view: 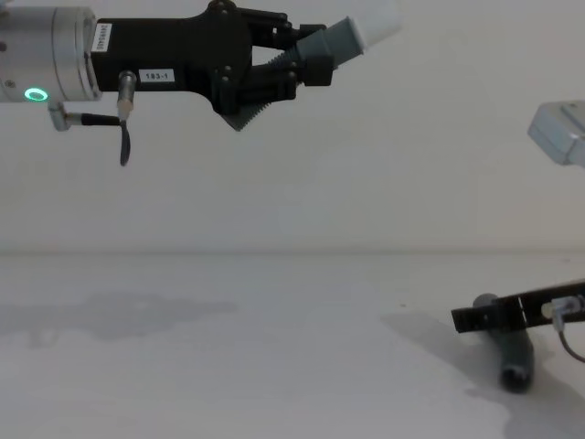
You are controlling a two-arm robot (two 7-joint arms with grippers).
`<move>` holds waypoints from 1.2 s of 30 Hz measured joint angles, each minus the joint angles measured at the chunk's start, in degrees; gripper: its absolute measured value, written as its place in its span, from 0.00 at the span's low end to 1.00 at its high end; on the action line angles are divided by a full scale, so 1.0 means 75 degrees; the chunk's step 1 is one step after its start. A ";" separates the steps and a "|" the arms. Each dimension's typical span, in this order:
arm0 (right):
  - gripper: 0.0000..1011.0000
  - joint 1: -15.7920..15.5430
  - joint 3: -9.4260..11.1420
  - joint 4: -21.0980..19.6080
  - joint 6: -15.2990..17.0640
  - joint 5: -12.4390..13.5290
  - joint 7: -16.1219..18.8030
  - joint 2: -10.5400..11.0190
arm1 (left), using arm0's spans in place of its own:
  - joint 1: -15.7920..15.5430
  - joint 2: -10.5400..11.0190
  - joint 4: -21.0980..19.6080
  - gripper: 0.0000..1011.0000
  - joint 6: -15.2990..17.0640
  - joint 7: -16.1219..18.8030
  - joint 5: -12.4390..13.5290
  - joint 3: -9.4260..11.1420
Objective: Use both hands to pick up one end of the pipe from the table, align the ends, and insert them.
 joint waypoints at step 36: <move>0.64 -0.0055 0.0159 0.0362 -0.0227 -0.0053 0.0031 -0.0181 | 0.0000 0.0000 0.0000 0.34 0.0001 0.0000 0.0000 0.0000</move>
